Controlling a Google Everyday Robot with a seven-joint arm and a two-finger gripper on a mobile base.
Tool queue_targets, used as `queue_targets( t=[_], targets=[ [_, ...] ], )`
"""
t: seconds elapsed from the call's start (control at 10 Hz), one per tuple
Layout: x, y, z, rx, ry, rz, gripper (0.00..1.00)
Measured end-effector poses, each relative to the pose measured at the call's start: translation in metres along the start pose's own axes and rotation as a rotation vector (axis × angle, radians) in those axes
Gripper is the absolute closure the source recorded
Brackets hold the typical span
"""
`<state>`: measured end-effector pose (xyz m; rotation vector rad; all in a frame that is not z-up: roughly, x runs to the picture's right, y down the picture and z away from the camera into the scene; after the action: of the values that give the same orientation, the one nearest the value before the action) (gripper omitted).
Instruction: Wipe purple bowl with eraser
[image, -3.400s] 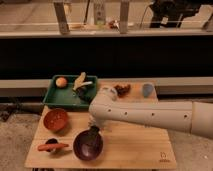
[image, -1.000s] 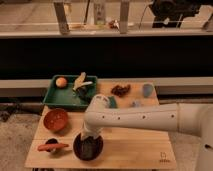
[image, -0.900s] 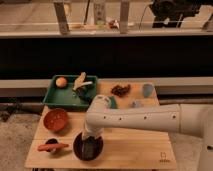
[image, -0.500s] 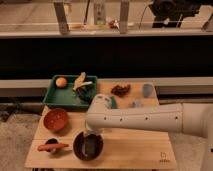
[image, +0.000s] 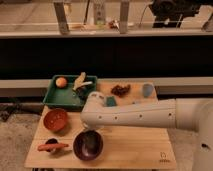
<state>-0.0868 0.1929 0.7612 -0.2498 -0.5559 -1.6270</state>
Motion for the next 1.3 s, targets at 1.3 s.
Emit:
queue_targets(
  t=[1.3],
  targets=[
    [-0.024, 0.027, -0.011, -0.009, 0.028, 0.043, 0.99]
  ],
)
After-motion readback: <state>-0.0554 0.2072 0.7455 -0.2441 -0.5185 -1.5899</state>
